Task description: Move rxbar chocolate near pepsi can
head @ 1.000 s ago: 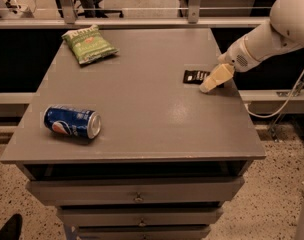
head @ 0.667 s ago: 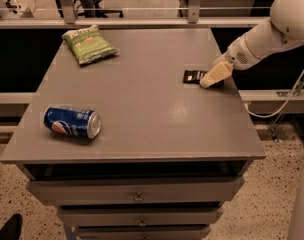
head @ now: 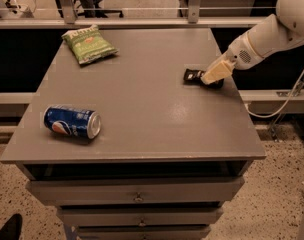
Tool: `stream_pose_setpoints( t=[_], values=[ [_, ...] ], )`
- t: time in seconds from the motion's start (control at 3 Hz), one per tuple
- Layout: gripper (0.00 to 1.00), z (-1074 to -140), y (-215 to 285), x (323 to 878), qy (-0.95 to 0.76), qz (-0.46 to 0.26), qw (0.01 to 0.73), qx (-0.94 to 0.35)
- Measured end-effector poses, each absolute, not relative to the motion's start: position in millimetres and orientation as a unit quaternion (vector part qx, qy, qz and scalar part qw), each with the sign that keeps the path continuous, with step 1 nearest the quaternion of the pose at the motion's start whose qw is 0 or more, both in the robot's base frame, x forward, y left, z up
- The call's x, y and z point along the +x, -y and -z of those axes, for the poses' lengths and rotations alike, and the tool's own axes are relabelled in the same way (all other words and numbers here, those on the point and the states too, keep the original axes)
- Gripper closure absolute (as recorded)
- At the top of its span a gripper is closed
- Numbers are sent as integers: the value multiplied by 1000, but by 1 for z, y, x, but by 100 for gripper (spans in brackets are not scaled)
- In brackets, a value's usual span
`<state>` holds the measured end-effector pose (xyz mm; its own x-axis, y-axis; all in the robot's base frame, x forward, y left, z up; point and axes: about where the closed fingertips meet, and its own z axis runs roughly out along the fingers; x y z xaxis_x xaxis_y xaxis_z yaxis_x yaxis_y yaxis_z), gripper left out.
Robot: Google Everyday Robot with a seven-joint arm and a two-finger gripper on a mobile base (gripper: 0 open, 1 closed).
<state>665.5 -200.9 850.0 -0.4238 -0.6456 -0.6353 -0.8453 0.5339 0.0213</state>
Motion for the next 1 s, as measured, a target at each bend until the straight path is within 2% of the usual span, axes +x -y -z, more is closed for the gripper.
stream_pose_setpoints(
  t=[0.33,0.67,1.0],
  values=[
    [100,-854,191,644,-818,-197,285,-460],
    [100,-868,166,612,-793,-210,291,-492],
    [100,-876,120,571,-761,-231,295,-530]
  ],
)
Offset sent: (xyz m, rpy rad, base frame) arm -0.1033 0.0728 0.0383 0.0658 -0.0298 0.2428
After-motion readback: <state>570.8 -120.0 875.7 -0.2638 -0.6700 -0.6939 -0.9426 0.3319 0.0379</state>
